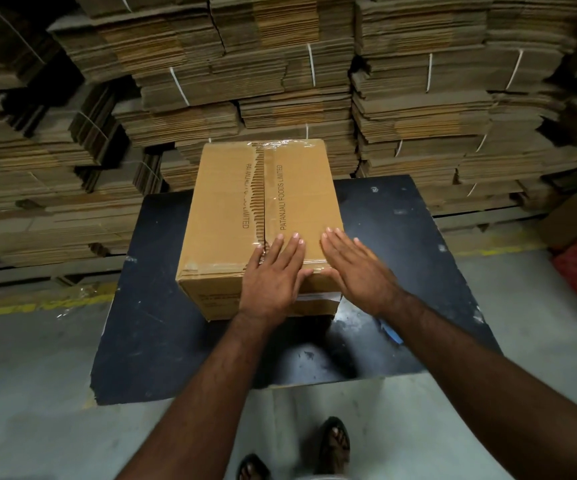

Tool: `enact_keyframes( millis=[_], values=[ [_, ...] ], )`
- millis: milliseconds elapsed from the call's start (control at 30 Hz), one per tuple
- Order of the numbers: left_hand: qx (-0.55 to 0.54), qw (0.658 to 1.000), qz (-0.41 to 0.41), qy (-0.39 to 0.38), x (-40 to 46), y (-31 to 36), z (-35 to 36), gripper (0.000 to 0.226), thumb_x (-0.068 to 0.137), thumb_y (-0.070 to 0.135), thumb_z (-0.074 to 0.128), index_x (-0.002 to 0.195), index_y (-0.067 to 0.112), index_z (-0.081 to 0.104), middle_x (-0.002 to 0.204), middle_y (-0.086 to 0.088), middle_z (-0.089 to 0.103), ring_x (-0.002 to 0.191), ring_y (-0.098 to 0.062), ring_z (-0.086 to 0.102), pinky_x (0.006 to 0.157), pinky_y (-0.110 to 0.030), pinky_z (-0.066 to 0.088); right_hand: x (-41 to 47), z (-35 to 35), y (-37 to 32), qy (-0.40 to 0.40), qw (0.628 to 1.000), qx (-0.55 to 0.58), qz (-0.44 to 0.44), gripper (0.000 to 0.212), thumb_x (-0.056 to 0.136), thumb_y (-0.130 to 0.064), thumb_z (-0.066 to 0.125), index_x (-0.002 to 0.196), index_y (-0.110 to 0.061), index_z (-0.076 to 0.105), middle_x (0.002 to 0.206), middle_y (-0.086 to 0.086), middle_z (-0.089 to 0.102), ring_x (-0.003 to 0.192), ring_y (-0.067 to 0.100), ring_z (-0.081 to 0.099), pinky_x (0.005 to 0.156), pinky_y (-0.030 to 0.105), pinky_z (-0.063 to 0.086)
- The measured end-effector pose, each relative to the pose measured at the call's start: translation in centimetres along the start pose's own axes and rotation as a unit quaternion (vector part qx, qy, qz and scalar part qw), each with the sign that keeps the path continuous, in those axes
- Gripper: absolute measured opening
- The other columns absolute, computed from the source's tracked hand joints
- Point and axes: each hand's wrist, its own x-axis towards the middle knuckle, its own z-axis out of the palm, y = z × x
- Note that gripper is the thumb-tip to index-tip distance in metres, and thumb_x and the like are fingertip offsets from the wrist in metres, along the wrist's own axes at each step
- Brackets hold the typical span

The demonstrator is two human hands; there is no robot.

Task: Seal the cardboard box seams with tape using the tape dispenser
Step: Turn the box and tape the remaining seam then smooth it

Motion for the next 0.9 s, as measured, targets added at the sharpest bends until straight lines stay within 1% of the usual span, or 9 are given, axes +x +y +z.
enact_keyframes(
  millis=[167, 233, 367, 500, 567, 667, 767, 833, 900],
  values=[
    [0.037, 0.998, 0.052, 0.001, -0.6, -1.0, 0.6, 0.06, 0.103, 0.047, 0.025, 0.156, 0.02, 0.032, 0.163, 0.003, 0.029, 0.15, -0.022, 0.028, 0.117, -0.05, 0.029, -0.9, -0.2, 1.1, -0.034, 0.998, -0.019, -0.043, 0.072, 0.102, -0.058, 0.018, 0.158, -0.015, 0.001, 0.165, 0.003, -0.002, 0.151, 0.019, -0.004, 0.121, 0.042, 0.008],
    [0.021, 0.999, 0.049, -0.004, -0.5, -0.8, 0.1, 0.06, 0.104, 0.049, 0.02, 0.157, 0.022, 0.028, 0.164, 0.005, 0.024, 0.152, -0.02, 0.022, 0.119, -0.05, 0.025, -0.8, -0.8, 1.2, -0.036, 0.998, 0.005, -0.046, 0.071, 0.103, -0.059, 0.015, 0.158, -0.016, 0.001, 0.165, 0.001, -0.002, 0.151, 0.016, -0.005, 0.121, 0.042, 0.007],
    [0.009, 1.0, 0.016, -0.015, 0.2, 1.1, 0.2, 0.062, 0.104, 0.052, 0.011, 0.159, 0.023, 0.017, 0.167, 0.007, 0.011, 0.154, -0.018, 0.01, 0.122, -0.05, 0.016, -0.9, -0.7, 1.6, -0.029, 0.998, 0.05, 0.008, 0.068, 0.102, -0.056, 0.012, 0.159, -0.018, 0.003, 0.166, -0.002, 0.0, 0.151, 0.012, -0.003, 0.121, 0.044, 0.017],
    [0.033, 0.999, 0.004, -0.032, 0.3, 1.9, 0.5, 0.064, 0.103, 0.053, 0.008, 0.159, 0.023, 0.001, 0.167, 0.006, -0.006, 0.154, -0.019, -0.003, 0.123, -0.051, 0.009, -1.0, -0.5, 2.5, -0.046, 0.998, -0.014, -0.031, 0.077, 0.101, -0.062, 0.018, 0.158, -0.014, -0.004, 0.165, 0.004, -0.006, 0.152, 0.018, 0.0, 0.12, 0.049, 0.022],
    [0.026, 0.999, 0.02, -0.033, 0.1, 2.1, 0.2, 0.065, 0.104, 0.049, 0.02, 0.159, 0.022, 0.0, 0.167, 0.005, -0.008, 0.154, -0.02, -0.005, 0.124, -0.05, 0.007, -1.3, -0.6, 2.4, -0.048, 0.998, -0.011, -0.037, 0.08, 0.101, -0.062, 0.021, 0.157, -0.013, -0.009, 0.164, 0.005, -0.011, 0.151, 0.018, -0.005, 0.121, 0.048, 0.019],
    [-0.045, 0.995, 0.091, -0.019, -0.1, 3.1, 0.1, 0.085, 0.091, 0.018, 0.061, 0.16, 0.019, 0.011, 0.168, 0.002, 0.004, 0.154, -0.018, 0.0, 0.125, -0.044, 0.006, -2.8, -0.7, 1.5, -0.011, 0.99, 0.137, 0.033, 0.091, 0.098, -0.062, 0.037, 0.157, -0.012, -0.009, 0.165, 0.004, -0.011, 0.152, 0.015, -0.008, 0.122, 0.039, 0.011],
    [-0.151, 0.982, 0.116, 0.012, 0.0, 4.1, 0.1, 0.086, 0.075, -0.002, 0.064, 0.154, 0.014, 0.034, 0.162, -0.001, 0.027, 0.151, -0.015, 0.018, 0.125, -0.039, 0.012, -5.1, -0.4, -0.4, 0.076, 0.943, 0.286, 0.151, 0.088, 0.088, -0.038, 0.053, 0.157, -0.006, 0.008, 0.165, 0.008, 0.01, 0.152, 0.02, 0.011, 0.121, 0.037, 0.018],
    [-0.166, 0.979, 0.116, -0.004, 0.5, 4.1, -0.1, 0.087, 0.072, -0.004, 0.064, 0.153, 0.015, 0.038, 0.161, 0.0, 0.03, 0.151, -0.015, 0.022, 0.125, -0.038, 0.013, -5.7, -0.3, -2.0, 0.114, 0.923, 0.313, 0.194, 0.084, 0.08, -0.022, 0.052, 0.155, -0.004, 0.018, 0.162, 0.012, 0.022, 0.148, 0.025, 0.023, 0.119, 0.041, 0.025],
    [-0.167, 0.977, 0.129, -0.023, 1.1, 3.8, -0.2, 0.089, 0.07, -0.005, 0.065, 0.152, 0.016, 0.039, 0.161, -0.001, 0.031, 0.15, -0.017, 0.024, 0.125, -0.04, 0.016, -5.5, -0.2, -3.3, 0.114, 0.922, 0.306, 0.21, 0.082, 0.077, -0.016, 0.046, 0.154, -0.002, 0.023, 0.158, 0.016, 0.03, 0.144, 0.031, 0.031, 0.117, 0.042, 0.029]
  ],
)
